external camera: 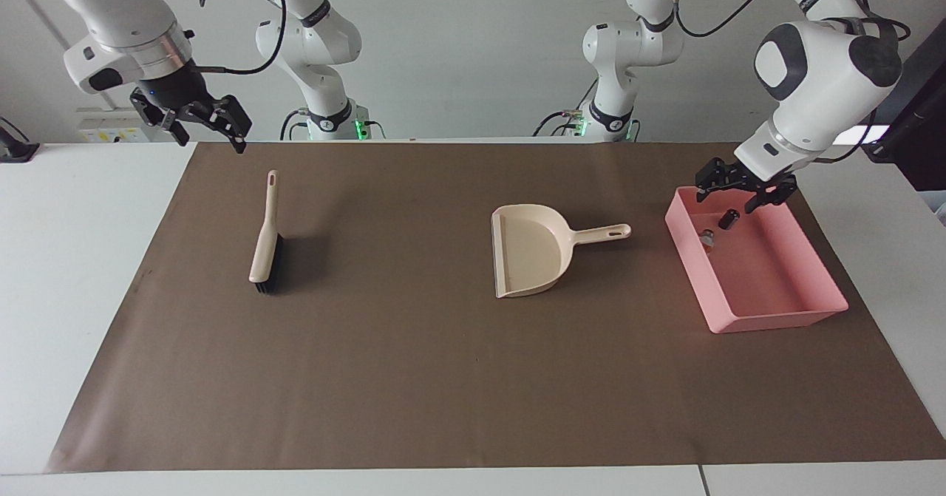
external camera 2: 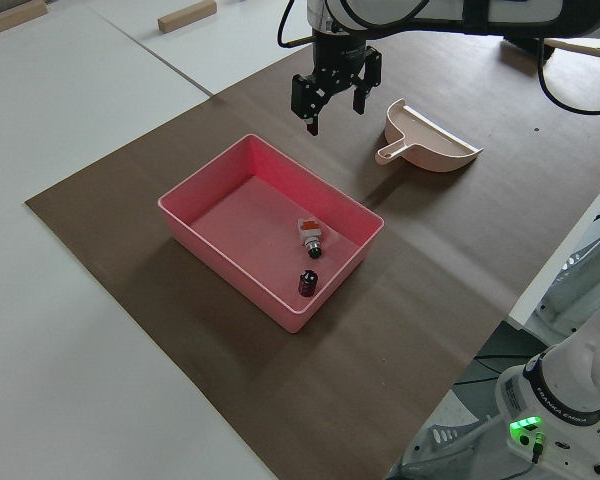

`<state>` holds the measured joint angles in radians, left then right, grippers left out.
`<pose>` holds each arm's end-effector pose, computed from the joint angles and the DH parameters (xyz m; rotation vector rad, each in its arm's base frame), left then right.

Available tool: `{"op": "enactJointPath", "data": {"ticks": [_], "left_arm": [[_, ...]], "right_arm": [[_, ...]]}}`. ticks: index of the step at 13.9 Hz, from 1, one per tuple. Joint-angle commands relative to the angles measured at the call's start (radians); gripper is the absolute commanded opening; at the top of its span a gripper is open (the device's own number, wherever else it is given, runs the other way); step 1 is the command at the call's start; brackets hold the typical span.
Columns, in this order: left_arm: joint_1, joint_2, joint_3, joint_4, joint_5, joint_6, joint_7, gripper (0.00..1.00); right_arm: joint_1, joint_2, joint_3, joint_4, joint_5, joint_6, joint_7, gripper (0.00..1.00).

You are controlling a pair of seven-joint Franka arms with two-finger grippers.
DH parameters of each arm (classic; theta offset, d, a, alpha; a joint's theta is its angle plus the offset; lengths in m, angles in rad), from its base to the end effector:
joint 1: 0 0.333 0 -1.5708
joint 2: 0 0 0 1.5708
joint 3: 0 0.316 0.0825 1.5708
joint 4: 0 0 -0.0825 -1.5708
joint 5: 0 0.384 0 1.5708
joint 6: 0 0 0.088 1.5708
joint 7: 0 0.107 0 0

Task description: Clean e-waste and dump in bin

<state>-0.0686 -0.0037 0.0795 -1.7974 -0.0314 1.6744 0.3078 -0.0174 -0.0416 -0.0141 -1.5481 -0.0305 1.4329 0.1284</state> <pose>0.5487 0.0030 0.5282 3.0541 -0.4488 -0.1744 0.5267 -0.0204 0.6460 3.0960 -0.2528 -0.1120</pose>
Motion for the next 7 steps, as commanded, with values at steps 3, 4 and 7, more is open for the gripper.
{"op": "enactJointPath", "data": {"ticks": [3, 4, 7], "left_arm": [[-0.005, -0.019, 0.003, 0.131, 0.048, -0.148, -0.16, 0.99], [-0.005, -0.021, 0.003, 0.156, 0.048, -0.168, -0.179, 0.99], [-0.005, -0.013, 0.003, 0.21, 0.042, -0.196, -0.208, 0.99]], "right_arm": [[-0.015, -0.006, 0.013, -0.012, 0.02, 0.004, 0.016, 0.99], [-0.016, -0.006, 0.011, -0.012, 0.018, 0.003, 0.016, 0.99], [-0.016, -0.006, 0.011, -0.012, 0.018, 0.006, 0.011, 0.99]]}}
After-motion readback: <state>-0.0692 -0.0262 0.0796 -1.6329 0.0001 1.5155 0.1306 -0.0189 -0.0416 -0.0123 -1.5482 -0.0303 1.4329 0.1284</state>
